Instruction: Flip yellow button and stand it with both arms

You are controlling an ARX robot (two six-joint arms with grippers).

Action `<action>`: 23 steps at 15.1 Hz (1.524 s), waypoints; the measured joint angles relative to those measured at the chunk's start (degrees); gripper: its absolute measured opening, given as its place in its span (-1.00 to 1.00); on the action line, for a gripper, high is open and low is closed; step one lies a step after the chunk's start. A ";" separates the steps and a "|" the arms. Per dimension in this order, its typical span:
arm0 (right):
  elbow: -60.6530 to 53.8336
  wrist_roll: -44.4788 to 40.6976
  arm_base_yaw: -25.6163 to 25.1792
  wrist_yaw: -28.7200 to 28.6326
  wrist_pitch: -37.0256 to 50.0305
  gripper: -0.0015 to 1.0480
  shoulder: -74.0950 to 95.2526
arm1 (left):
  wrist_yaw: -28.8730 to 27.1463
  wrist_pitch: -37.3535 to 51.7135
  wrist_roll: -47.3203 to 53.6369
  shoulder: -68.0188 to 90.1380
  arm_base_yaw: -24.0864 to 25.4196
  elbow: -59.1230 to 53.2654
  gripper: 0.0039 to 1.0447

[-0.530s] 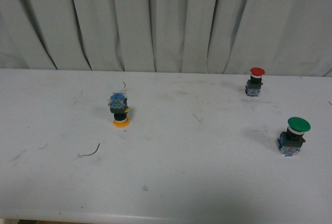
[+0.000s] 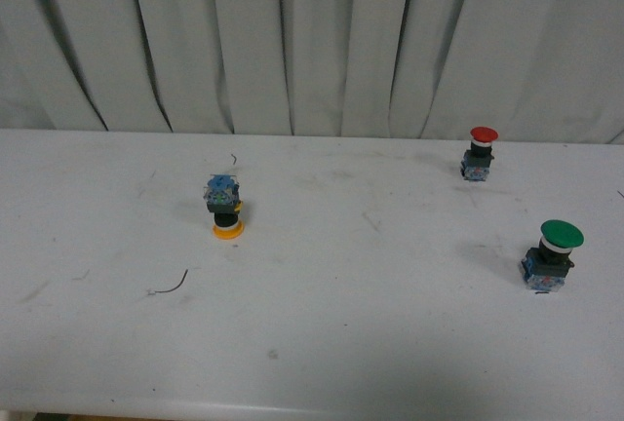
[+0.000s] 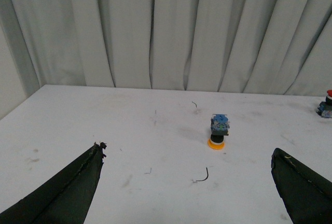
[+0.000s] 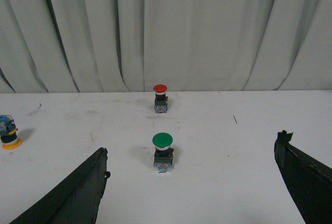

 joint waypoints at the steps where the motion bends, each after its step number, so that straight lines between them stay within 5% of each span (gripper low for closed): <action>1: 0.00 0.00 0.00 0.02 0.00 0.87 0.00 | 0.00 0.00 0.00 0.00 0.00 0.00 0.88; 16: 0.00 0.00 0.00 0.00 0.00 0.87 0.00 | 0.00 -0.02 0.00 0.00 0.00 0.00 0.88; 17: 0.00 0.02 0.00 0.02 -0.02 0.87 0.00 | 5.88 -7.45 -2.60 2.51 2.38 2.40 0.88; 18: 0.00 0.00 0.00 0.00 0.00 0.87 0.00 | 12.52 -2.10 -8.90 15.69 5.92 6.38 0.88; 21: 0.00 0.00 0.00 0.00 0.02 0.87 0.00 | 4.98 29.29 -11.98 48.76 -3.34 16.37 0.88; 23: 0.00 0.00 0.00 0.02 0.02 0.87 0.00 | 2.89 36.74 -10.40 73.48 -7.69 29.55 0.88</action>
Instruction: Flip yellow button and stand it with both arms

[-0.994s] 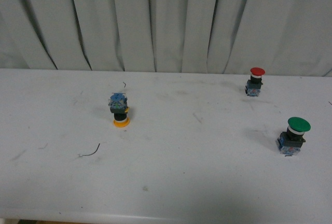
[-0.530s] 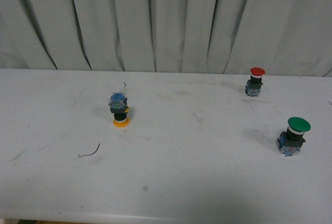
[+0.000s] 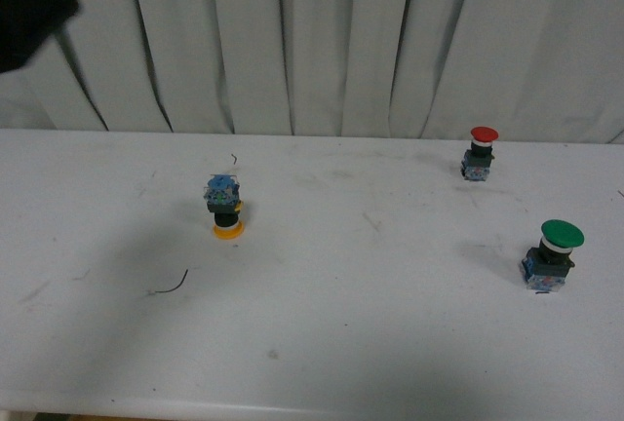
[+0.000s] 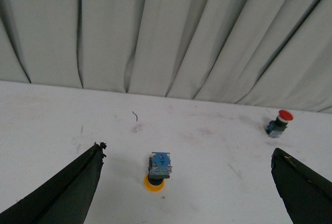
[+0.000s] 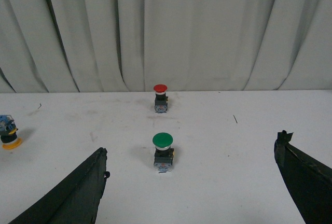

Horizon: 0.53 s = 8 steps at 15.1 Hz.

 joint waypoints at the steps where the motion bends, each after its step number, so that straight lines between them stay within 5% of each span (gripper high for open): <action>1: 0.00 0.00 0.00 -0.02 0.00 0.87 0.00 | -0.92 -0.92 1.36 6.67 -1.44 4.66 0.88; 4: 0.00 0.00 0.00 -0.02 0.00 0.87 0.00 | -2.62 -12.04 6.62 30.12 -3.89 25.57 0.88; 8: 0.00 0.00 0.00 -0.02 0.00 0.87 0.00 | -3.98 -22.36 10.16 42.25 -3.80 41.88 0.88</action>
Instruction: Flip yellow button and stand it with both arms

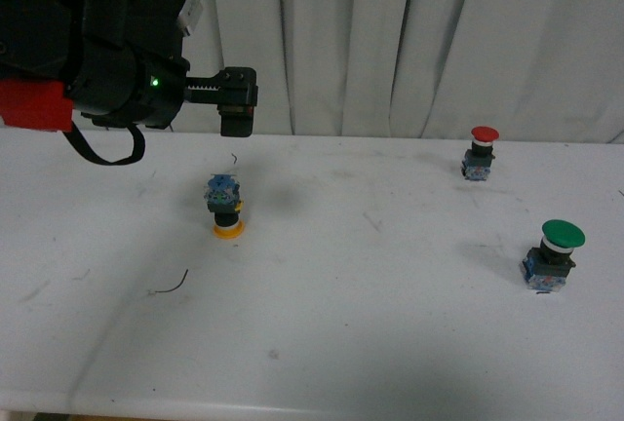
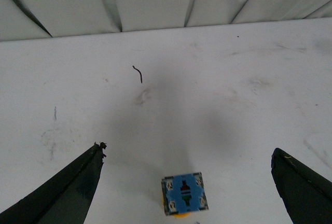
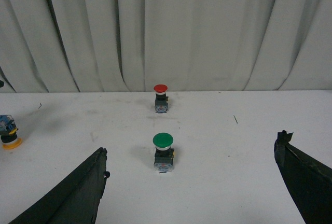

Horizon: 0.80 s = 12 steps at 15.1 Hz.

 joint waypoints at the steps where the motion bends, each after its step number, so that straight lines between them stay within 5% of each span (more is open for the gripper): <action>1: 0.00 0.00 0.00 0.00 0.00 0.87 0.00 | -0.39 -2.10 0.70 1.97 0.13 3.10 0.88; 6: 0.00 0.00 0.00 0.00 -0.02 0.87 0.00 | 2.32 -12.94 0.87 8.02 1.40 11.23 0.88; 12: 0.00 0.00 0.00 0.00 -0.02 0.87 0.00 | 5.79 -14.36 -1.09 10.88 2.40 10.91 0.88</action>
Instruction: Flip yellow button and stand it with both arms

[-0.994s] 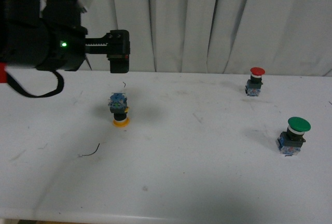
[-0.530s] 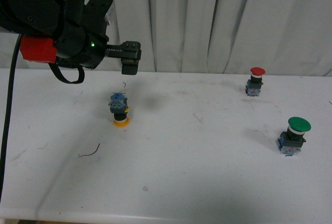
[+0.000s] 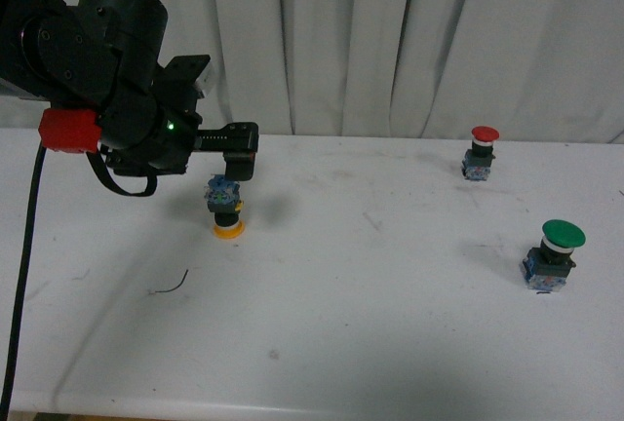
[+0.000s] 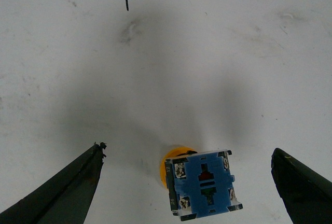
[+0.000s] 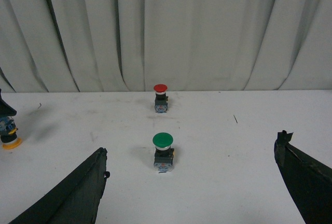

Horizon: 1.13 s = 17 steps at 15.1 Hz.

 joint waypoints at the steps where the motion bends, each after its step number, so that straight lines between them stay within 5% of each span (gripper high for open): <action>1: 0.00 0.00 0.00 0.00 0.02 0.87 0.00 | 0.07 0.11 0.00 0.26 -0.02 -0.26 0.88; 12: 0.00 0.00 0.00 0.00 0.02 0.87 0.00 | -2.80 -0.63 1.57 2.80 -1.60 -0.37 0.87; 17: 0.00 0.00 0.00 0.00 0.02 0.87 0.00 | -4.13 -0.61 1.75 2.80 -1.99 0.68 -0.16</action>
